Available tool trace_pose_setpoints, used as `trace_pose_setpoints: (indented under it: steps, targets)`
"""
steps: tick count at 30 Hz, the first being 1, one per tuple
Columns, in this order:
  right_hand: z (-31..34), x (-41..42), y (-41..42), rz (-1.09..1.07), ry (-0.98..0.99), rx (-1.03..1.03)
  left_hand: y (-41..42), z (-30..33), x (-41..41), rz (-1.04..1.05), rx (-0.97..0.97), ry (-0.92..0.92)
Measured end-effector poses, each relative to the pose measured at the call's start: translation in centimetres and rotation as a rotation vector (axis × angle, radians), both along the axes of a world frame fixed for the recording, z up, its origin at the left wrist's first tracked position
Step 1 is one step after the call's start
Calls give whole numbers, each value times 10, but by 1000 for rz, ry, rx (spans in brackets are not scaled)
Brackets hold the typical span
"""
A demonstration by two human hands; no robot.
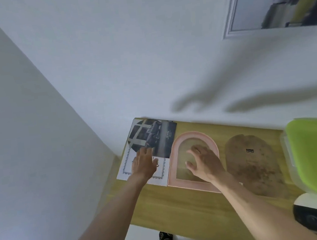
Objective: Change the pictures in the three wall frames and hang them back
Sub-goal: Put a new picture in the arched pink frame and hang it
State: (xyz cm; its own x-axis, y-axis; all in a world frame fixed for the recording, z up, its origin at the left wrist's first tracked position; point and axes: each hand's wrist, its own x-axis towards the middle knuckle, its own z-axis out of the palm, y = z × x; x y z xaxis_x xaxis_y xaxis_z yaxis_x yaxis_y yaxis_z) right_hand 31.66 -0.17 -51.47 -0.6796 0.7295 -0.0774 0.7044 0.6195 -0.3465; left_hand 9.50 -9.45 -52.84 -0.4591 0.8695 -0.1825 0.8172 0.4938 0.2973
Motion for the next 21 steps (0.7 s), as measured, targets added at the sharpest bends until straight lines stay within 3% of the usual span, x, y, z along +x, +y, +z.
trace_pose_setpoints:
  steps: [7, 13, 21]
  targets:
    - [-11, -102, -12, 92, -152, -62, 8, -17, -74, -213, -68, 104]
    - [-23, -149, -5, 91, -215, -69, 24, -36, -104, -307, -139, 53]
    - [-41, -167, -4, 67, -281, -113, 10, -62, -113, -355, -10, 85]
